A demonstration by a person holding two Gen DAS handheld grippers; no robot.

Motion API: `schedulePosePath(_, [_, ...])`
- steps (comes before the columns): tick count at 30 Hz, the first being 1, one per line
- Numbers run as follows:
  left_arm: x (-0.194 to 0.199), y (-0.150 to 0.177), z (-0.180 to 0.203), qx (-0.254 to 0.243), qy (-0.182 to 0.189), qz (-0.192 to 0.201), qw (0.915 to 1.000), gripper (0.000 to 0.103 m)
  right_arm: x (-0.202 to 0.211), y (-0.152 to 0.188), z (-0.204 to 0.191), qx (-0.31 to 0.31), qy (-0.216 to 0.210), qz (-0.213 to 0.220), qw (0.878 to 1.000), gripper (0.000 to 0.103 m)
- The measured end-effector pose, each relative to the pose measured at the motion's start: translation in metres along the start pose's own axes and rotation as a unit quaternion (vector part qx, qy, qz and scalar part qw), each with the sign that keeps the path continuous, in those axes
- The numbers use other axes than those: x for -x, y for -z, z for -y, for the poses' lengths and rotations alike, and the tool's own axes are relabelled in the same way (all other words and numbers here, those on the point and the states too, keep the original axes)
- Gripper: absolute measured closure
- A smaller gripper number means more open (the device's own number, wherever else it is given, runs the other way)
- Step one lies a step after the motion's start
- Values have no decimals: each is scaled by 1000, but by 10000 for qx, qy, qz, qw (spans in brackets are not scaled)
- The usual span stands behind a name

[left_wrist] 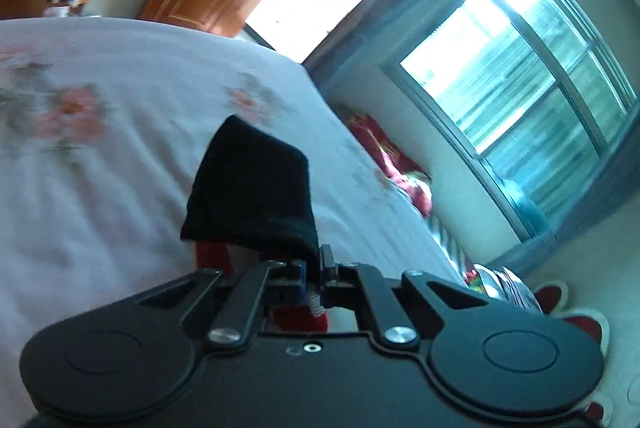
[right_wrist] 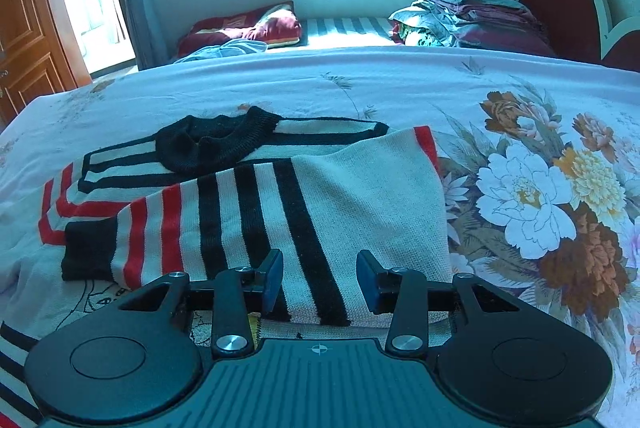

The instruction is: Fold small clothes

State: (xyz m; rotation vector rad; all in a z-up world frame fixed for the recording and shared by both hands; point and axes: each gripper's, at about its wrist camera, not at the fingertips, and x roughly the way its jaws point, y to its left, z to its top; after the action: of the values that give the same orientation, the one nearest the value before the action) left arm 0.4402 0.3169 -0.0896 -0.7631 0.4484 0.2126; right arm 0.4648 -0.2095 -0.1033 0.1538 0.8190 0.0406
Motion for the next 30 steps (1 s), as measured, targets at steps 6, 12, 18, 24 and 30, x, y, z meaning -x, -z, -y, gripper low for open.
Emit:
schedulePosePath(6, [-52, 71, 141, -1709, 595, -995, 9784, 99, 1, -1, 25, -329, -68, 73, 9994, 61])
schedulePosePath(12, [-81, 167, 240, -2952, 1043, -1591, 9363, 99, 9, 4, 47, -684, -202, 151, 9973, 61])
schedulePosePath(18, [-97, 262, 272, -4006, 1111, -2333, 8791, 97, 19, 9, 71, -948, -380, 137, 9947, 61])
schedulePosePath(24, [-88, 302, 278, -4530, 1616, -2437, 8422, 40, 23, 12, 88, -1229, -590, 175, 9905, 61])
schedulePosePath(30, [-53, 267, 259, -4412, 1764, -2053, 8556, 40, 14, 4, 84, -1418, -1051, 184, 9841, 61])
